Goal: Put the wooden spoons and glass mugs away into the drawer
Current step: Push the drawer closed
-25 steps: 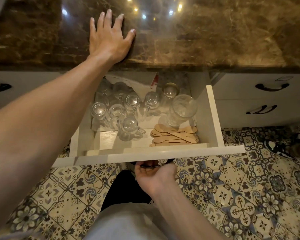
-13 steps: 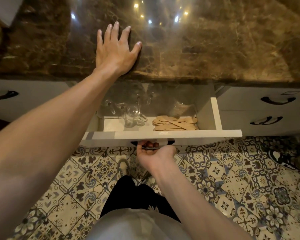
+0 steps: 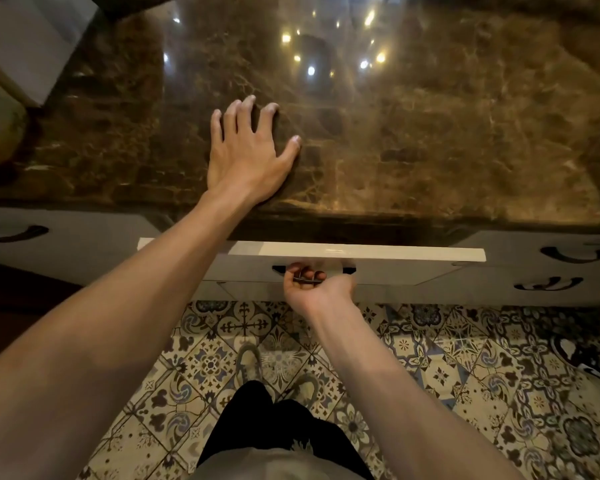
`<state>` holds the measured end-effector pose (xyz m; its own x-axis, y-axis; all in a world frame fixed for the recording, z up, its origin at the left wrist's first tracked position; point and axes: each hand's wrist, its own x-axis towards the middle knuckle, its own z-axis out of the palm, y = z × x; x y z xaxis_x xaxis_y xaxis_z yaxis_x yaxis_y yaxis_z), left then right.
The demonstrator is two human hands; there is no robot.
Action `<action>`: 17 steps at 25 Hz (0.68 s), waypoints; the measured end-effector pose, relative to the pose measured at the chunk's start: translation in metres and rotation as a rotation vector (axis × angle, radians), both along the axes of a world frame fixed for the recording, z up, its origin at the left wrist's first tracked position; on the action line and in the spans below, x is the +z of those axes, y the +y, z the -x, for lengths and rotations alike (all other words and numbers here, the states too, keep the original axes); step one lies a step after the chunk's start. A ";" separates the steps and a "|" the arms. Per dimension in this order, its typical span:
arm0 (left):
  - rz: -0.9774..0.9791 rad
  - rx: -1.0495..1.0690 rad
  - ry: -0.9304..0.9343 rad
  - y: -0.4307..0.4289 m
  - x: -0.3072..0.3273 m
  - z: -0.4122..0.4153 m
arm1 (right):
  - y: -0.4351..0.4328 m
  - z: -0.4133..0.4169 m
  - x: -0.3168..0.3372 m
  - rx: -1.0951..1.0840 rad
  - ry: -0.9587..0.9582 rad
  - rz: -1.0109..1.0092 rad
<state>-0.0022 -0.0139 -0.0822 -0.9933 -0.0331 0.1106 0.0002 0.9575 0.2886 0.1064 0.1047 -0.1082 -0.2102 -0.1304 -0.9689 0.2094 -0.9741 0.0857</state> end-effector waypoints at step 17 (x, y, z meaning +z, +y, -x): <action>0.023 0.024 -0.018 0.002 0.001 -0.001 | -0.003 0.034 0.002 0.084 0.109 -0.131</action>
